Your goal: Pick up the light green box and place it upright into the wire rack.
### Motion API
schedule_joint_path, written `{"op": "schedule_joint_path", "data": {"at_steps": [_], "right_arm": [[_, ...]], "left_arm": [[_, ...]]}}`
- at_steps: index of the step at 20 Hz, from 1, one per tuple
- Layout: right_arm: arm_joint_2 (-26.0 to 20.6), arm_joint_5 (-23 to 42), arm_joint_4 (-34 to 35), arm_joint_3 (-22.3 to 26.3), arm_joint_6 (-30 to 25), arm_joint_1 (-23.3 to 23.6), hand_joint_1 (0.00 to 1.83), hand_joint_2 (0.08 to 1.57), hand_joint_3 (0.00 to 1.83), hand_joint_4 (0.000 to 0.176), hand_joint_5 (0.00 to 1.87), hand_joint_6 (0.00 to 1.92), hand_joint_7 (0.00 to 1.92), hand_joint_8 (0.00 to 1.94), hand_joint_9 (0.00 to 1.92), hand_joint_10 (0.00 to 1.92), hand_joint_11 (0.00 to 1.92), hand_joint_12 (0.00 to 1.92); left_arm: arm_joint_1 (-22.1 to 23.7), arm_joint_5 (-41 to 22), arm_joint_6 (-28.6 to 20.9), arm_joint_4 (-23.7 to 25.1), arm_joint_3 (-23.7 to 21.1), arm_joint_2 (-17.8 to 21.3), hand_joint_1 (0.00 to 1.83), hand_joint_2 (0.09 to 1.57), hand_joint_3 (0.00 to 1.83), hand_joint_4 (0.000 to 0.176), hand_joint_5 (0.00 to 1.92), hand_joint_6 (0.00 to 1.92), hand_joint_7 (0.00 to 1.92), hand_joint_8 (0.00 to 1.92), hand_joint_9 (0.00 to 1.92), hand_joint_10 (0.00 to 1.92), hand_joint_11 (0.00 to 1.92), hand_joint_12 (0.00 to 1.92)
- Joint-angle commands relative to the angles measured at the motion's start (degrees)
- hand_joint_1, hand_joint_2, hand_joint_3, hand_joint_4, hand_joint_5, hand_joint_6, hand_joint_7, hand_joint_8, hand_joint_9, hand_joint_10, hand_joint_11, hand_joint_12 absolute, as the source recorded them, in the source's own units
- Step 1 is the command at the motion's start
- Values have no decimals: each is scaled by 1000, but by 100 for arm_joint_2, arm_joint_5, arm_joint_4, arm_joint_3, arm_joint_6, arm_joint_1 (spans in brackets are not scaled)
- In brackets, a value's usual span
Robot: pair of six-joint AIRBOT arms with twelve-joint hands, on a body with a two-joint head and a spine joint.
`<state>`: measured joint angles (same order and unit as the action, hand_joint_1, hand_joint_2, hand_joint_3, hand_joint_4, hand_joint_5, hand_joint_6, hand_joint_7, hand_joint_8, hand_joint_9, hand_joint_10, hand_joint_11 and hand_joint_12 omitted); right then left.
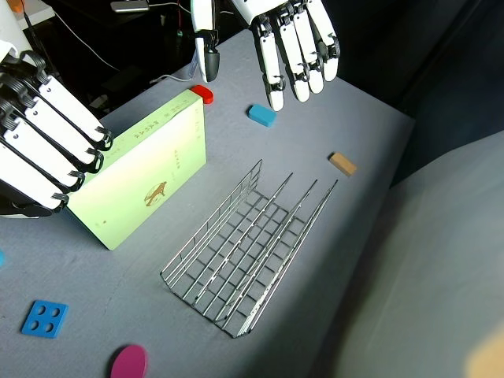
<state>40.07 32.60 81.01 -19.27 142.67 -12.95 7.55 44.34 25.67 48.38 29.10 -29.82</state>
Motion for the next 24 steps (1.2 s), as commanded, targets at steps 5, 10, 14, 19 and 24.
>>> {"op": "schedule_joint_path", "data": {"at_steps": [5, 10, 14, 19, 24], "right_arm": [[7, 112, -313, 27, 12, 65, 119, 1017, 4, 38, 95, 2, 124, 1, 135, 6, 0, 722], [19, -63, -1174, -145, -526, 40, 118, 1012, 0, 39, 80, 0, 108, 0, 132, 0, 0, 641], [27, -216, -1434, -293, -990, -57, 97, 1020, 3, 39, 79, 0, 107, 0, 130, 0, 0, 640], [432, 129, 1471, -284, 1082, 547, 244, 997, 0, 38, 88, 5, 119, 0, 142, 3, 0, 721], [1111, 912, 2661, -263, 1767, 721, 523, 964, 0, 33, 111, 7, 126, 3, 143, 2, 0, 736]], "left_arm": [[83, -259, 11, 341, 14, 18, 0, 1135, 9, 45, 185, 0, 81, 0, 55, 1, 0, 260], [95, -197, 10, 340, -9, 17, 0, 1121, 0, 27, 158, 2, 69, 3, 57, 2, 0, 235], [124, -124, 11, 339, -14, 20, 0, 1122, 1, 26, 162, 3, 80, 7, 62, 4, 0, 239], [251, 101, 48, 298, -53, 84, 0, 1109, 0, 24, 191, 2, 127, 0, 83, 0, 0, 274], [434, 274, 572, 97, -35, 173, 0, 1091, 0, 23, 199, 2, 116, 0, 71, 1, 0, 272]]}}
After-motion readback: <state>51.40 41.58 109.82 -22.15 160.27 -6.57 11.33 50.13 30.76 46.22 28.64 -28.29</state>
